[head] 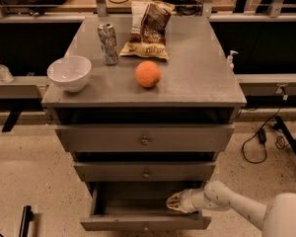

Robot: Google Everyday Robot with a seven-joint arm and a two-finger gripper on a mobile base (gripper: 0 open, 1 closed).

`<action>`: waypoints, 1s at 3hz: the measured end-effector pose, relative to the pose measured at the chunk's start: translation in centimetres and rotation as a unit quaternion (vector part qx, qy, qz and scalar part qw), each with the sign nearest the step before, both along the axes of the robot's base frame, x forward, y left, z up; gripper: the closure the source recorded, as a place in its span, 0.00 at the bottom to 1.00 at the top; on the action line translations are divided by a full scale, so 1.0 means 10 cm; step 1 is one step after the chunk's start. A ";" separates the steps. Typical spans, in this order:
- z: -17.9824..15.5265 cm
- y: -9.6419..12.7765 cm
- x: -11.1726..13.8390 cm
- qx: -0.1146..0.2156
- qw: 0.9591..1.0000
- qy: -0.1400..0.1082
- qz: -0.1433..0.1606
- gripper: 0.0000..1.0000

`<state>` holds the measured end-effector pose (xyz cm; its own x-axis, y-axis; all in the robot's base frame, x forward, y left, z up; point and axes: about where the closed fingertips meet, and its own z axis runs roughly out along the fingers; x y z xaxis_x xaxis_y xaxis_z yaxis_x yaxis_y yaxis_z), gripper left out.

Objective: Open bottom drawer

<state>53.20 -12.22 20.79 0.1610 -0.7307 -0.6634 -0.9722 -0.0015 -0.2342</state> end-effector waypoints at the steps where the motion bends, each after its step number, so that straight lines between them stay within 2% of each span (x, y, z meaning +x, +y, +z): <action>1: -0.17 -0.05 0.10 0.003 1.000 0.010 -0.002 1.00; 2: -0.35 -0.06 0.16 0.006 1.000 0.014 0.004 1.00; 3: -0.52 -0.02 0.16 0.006 0.999 0.020 0.025 1.00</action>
Offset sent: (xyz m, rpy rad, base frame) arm 0.0260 -0.0114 -0.0545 0.0132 0.0314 0.0205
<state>54.78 -12.40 15.62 0.1699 -0.7146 -0.6786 -0.9797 -0.0479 -0.1948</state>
